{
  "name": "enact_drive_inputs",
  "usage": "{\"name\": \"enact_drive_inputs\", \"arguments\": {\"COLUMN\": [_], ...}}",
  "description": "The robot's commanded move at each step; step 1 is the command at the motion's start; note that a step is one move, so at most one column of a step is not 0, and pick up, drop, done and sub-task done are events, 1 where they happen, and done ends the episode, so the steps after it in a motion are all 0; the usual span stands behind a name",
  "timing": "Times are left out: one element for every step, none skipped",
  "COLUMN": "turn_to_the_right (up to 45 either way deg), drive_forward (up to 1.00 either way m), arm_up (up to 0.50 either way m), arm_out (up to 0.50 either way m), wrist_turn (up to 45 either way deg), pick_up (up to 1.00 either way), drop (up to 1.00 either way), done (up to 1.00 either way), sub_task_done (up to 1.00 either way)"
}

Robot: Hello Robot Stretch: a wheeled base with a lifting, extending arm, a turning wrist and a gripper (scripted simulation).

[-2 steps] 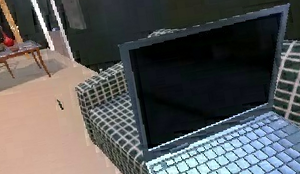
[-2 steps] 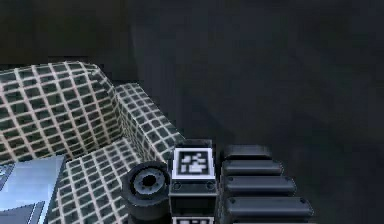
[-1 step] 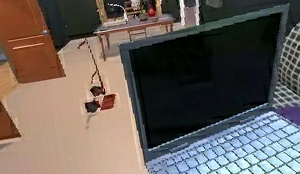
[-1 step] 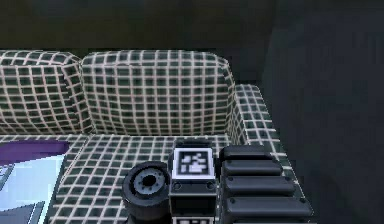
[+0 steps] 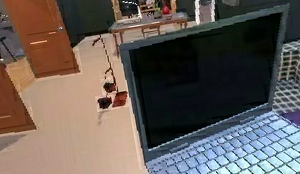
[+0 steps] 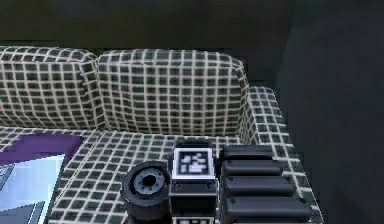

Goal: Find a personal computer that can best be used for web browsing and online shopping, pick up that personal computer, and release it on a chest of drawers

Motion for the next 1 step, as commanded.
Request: {"name": "enact_drive_inputs", "arguments": {"turn_to_the_right": [0.0], "drive_forward": [1.0], "arm_up": [0.0], "arm_out": [0.0], "wrist_turn": [0.0], "pick_up": [0.0], "drop": [0.0], "done": [0.0], "sub_task_done": [0.0]}}
